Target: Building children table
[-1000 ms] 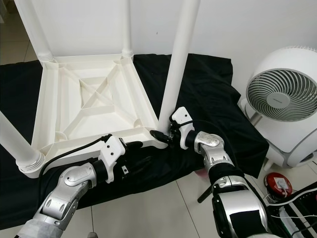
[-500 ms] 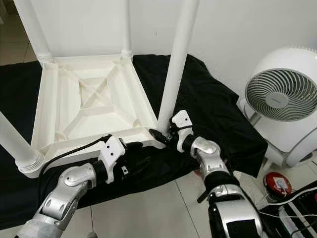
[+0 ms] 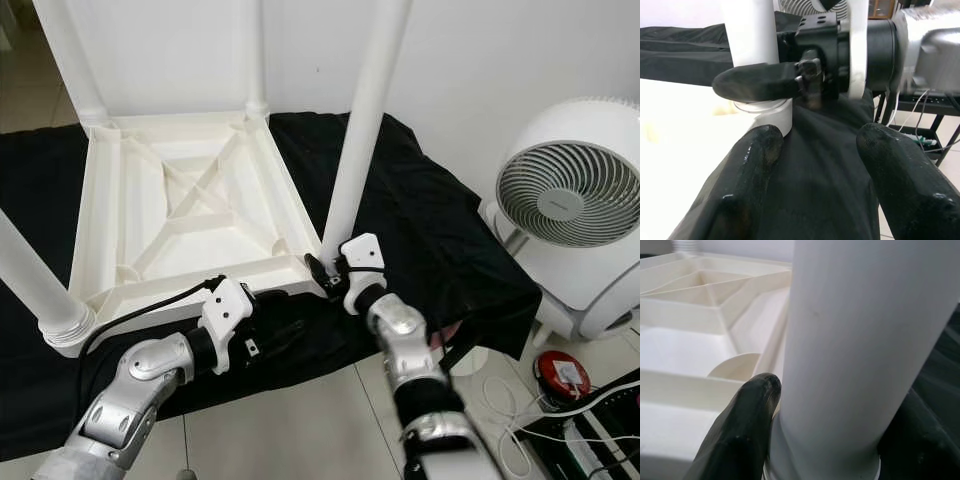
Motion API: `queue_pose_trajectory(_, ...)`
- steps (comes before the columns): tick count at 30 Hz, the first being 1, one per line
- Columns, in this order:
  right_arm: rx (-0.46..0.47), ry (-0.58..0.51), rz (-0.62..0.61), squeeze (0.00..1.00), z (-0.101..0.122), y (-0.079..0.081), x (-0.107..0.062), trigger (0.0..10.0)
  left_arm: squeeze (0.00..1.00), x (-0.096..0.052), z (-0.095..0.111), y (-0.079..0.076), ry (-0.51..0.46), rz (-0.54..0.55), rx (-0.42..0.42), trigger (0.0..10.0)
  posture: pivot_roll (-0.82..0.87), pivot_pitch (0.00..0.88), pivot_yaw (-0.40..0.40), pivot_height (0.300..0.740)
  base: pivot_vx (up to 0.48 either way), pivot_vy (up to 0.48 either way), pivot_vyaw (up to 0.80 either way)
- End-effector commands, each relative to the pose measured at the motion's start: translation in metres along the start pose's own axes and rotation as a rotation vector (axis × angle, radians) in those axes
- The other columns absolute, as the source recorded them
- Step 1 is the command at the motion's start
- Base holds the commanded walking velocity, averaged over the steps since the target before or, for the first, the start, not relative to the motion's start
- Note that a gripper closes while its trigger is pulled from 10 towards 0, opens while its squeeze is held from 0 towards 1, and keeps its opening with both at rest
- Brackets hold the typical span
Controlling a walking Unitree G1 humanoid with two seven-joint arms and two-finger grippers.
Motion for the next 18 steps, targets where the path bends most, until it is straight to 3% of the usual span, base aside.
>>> queue_pose_trajectory(1,-0.026,0.051,-0.071,0.00,-0.007,-0.011,-0.003,10.0,0.00,0.000,-0.001,0.001,0.005,0.036,-0.001,10.0,0.00,0.000,-0.089,0.740,0.000,0.000,0.00)
queue_pose_trajectory(3,0.006,0.081,-0.206,0.00,-0.008,-0.012,-0.008,10.0,0.00,-0.001,-0.002,0.000,0.007,0.035,-0.004,10.0,-0.01,0.000,-0.087,0.740,0.000,0.000,0.00)
queue_pose_trajectory(14,0.045,0.069,-0.250,0.00,-0.002,-0.015,-0.010,10.0,0.00,-0.001,-0.001,0.001,0.010,0.032,-0.002,10.0,-0.01,0.000,-0.085,0.740,0.000,0.000,0.00)
queue_pose_trajectory(15,0.056,0.059,-0.245,0.58,0.001,-0.017,-0.011,10.0,0.00,-0.001,-0.001,0.002,0.010,0.033,-0.001,10.0,-0.01,0.000,-0.086,0.740,0.000,0.000,0.00)
queue_pose_trajectory(17,0.056,0.059,-0.245,0.58,0.001,-0.017,-0.011,10.0,0.00,-0.001,-0.001,0.002,0.010,0.033,-0.001,10.0,-0.01,0.000,-0.086,0.740,0.000,0.000,0.00)
queue_pose_trajectory(18,0.052,0.045,-0.238,1.00,0.005,-0.019,-0.011,10.0,0.00,-0.001,-0.001,0.002,0.010,0.034,-0.001,10.0,-0.01,0.000,-0.087,0.740,0.000,0.000,0.00)
Point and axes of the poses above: a point about 5 cm out from each wrist's last joint towards the gripper, its own x axis pointing out of the wrist towards the gripper, its own z axis along the axis of the wrist's last joint, y = z × x, the point moved 5 cm from there along x, pointing out of the wrist towards the gripper, and after that the axes turned 8 degrees about -x, right-handed, at the moved point
